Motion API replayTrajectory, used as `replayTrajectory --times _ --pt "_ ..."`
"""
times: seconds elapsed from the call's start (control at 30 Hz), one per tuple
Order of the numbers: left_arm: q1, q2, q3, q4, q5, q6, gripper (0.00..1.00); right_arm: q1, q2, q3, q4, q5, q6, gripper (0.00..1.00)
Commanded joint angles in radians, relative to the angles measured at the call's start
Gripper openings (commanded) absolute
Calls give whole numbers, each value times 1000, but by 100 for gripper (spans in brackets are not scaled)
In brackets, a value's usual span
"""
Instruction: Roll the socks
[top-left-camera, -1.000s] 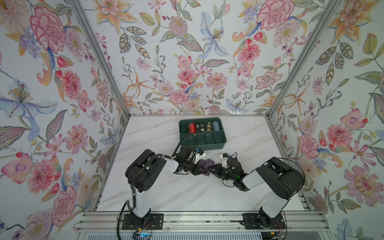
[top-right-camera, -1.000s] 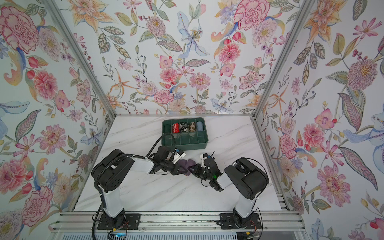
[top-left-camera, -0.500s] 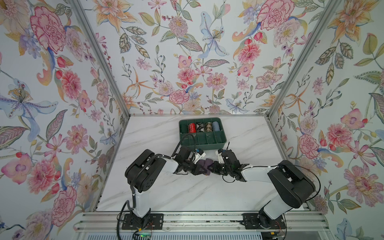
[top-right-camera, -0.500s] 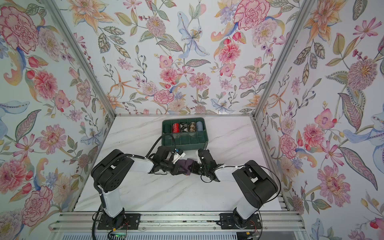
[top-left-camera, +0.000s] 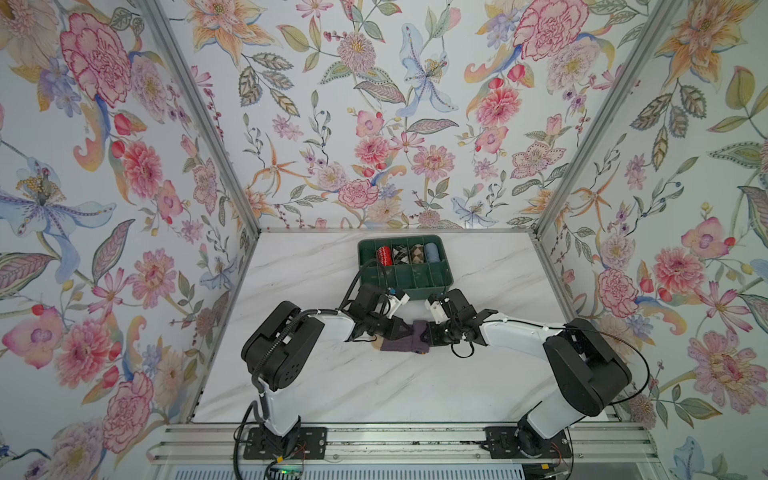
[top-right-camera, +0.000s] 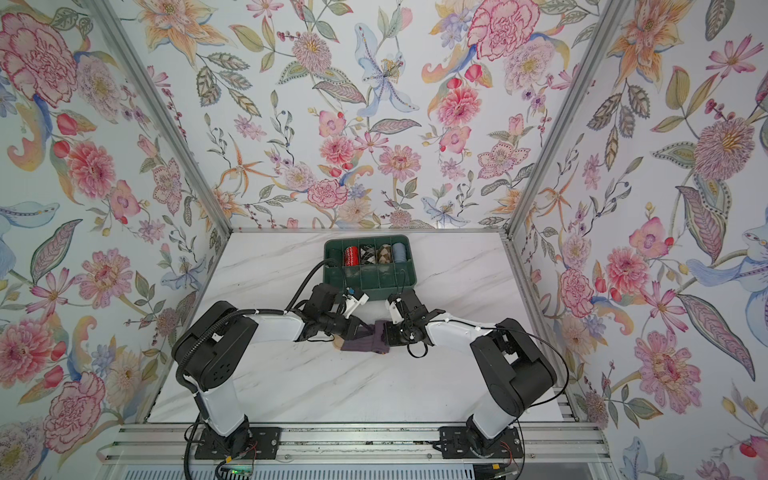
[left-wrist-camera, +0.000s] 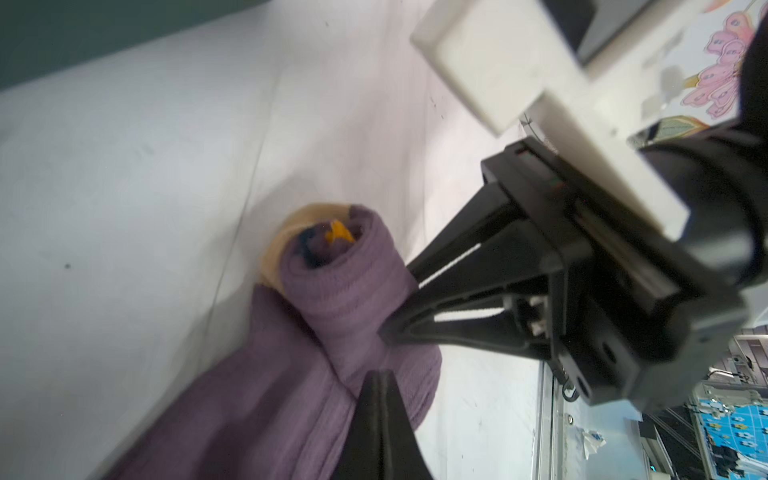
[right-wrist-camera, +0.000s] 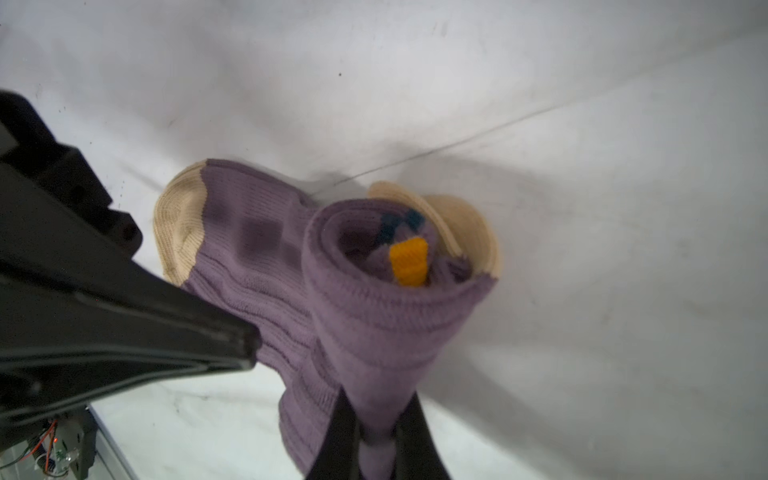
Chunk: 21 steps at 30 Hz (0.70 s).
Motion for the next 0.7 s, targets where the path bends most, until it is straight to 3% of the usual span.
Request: replayTrajectory --times 0.0,0.67 --pt "7 -11 34 48 -8 -37 5 -8 4 2 -143 -29 -89 0" --pt "-74 81 86 6 2 -13 1 -49 27 51 -183 -52 -154 0"
